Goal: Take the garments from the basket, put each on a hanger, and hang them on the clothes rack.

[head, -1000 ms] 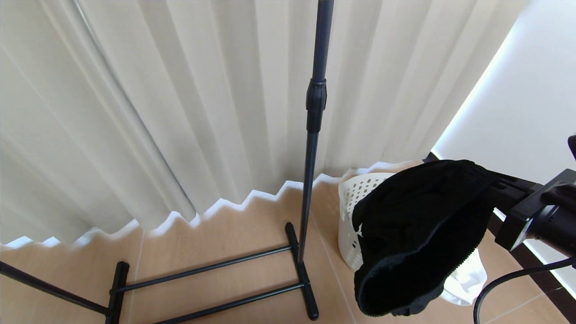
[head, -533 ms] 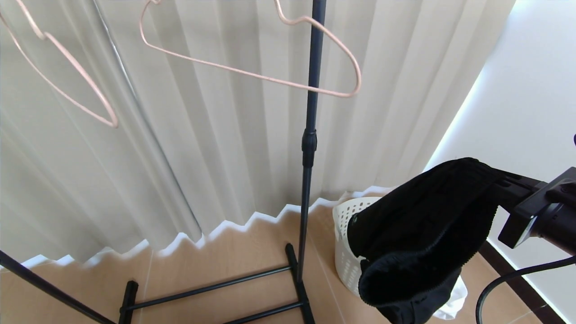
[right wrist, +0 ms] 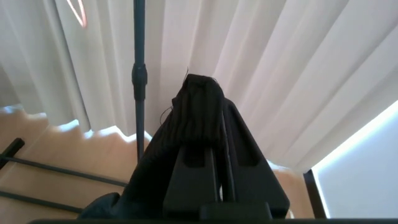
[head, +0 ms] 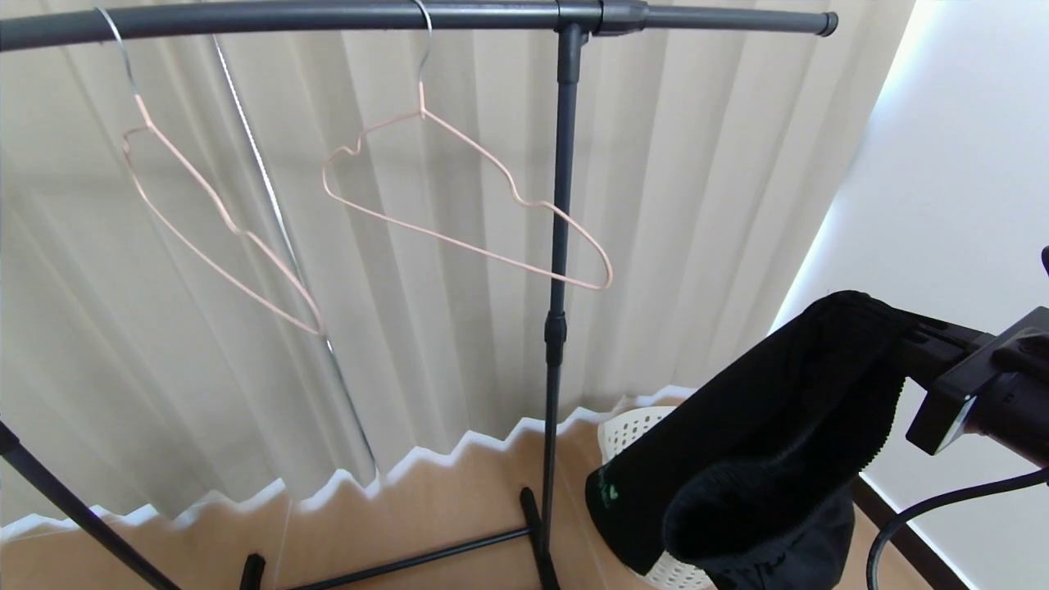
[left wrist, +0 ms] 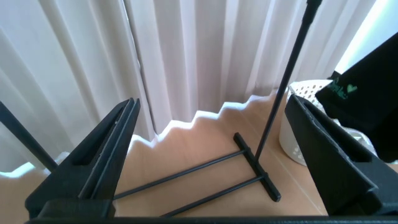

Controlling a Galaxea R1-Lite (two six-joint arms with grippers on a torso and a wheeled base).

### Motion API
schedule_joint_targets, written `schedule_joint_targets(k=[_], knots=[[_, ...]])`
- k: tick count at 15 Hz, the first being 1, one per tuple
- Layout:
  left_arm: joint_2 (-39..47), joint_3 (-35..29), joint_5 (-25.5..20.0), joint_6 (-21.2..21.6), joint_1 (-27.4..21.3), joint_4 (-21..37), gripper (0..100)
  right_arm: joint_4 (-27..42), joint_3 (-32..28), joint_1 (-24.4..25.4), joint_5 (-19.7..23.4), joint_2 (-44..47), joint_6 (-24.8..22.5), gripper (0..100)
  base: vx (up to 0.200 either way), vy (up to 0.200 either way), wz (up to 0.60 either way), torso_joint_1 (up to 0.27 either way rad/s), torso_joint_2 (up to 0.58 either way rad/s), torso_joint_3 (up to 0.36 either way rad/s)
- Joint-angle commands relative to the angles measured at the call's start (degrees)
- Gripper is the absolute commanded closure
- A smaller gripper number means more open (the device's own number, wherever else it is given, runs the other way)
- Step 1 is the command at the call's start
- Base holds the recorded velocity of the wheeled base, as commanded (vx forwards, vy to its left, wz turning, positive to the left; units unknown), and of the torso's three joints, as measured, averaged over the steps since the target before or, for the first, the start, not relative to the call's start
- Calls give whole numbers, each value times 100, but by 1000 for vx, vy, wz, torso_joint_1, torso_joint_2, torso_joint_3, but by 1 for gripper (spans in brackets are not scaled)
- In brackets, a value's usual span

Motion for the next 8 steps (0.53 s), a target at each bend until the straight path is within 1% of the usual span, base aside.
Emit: schedule_joint_targets(k=[1,4,8], knots=[[8,0,-1,2,4,-1,0,-3,-3,3,-1,26,-1,100,0,0,0,149,-491,-173],[8,0,8,2,4,-1,0,-3,15,3,-1,26,-1,100,0,0,0,165,-502,-276],[8,0,8,2,13,-1,0,6,32,3,-1,26,-10,100,0,0,0,193,-531,-327]])
